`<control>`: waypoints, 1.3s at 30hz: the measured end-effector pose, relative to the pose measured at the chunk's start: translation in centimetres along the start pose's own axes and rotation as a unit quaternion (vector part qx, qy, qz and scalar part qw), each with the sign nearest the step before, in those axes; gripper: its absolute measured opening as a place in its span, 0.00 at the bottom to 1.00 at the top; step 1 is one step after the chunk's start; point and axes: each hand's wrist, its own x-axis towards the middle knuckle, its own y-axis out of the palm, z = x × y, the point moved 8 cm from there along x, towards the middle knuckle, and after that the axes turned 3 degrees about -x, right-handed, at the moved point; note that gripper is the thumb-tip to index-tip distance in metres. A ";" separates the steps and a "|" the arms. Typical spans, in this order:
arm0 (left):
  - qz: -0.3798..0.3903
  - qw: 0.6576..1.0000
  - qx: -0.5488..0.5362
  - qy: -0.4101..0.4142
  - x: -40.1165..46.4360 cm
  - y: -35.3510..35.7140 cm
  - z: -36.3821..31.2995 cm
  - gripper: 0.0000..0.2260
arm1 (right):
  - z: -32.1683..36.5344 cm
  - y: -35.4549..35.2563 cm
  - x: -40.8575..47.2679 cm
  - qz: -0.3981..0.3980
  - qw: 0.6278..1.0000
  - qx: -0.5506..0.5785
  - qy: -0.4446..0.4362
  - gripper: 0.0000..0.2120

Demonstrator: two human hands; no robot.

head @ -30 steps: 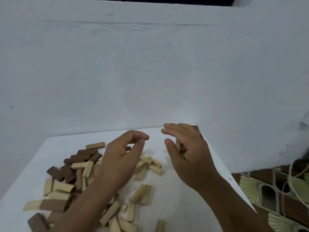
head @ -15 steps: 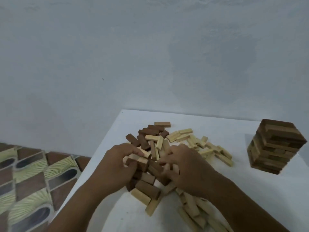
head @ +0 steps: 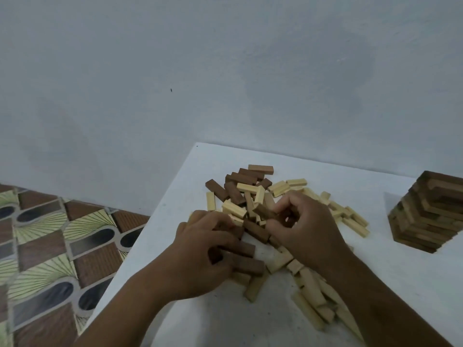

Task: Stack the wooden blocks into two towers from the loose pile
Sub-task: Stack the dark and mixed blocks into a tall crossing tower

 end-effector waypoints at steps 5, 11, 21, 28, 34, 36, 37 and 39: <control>-0.009 0.997 0.072 0.034 0.1 1.6 -0.1 0.15 | 1.0 -0.2 -0.6 -0.018 1.000 0.010 -0.018 0.14; -0.207 0.976 -0.064 -0.014 -1.0 -1.8 2.3 0.09 | 2.3 1.6 -1.2 0.022 0.998 -0.040 -0.042 0.09; -0.304 0.930 -0.152 -0.139 -2.3 -2.1 5.5 0.08 | 1.5 5.4 -2.3 0.138 0.970 -0.202 -0.015 0.14; -0.251 0.963 -0.085 -0.048 -0.5 -2.0 1.3 0.07 | -1.3 -3.8 -3.8 0.038 0.995 -0.078 0.051 0.12; -0.179 0.979 -0.095 0.027 3.2 1.1 -5.2 0.08 | -9.3 -11.5 -7.7 -0.043 0.980 -0.099 0.167 0.11; -0.154 0.981 -0.110 0.037 4.7 2.9 -7.5 0.06 | -11.6 -13.3 -9.3 -0.058 0.971 -0.115 0.201 0.10; -0.137 0.983 -0.118 0.040 5.4 4.1 -8.7 0.06 | -12.7 -14.1 -10.1 -0.063 0.966 -0.126 0.217 0.10; -0.093 0.985 -0.139 0.036 7.0 6.6 -11.0 0.10 | -14.6 -15.2 -11.8 -0.064 0.955 -0.152 0.248 0.09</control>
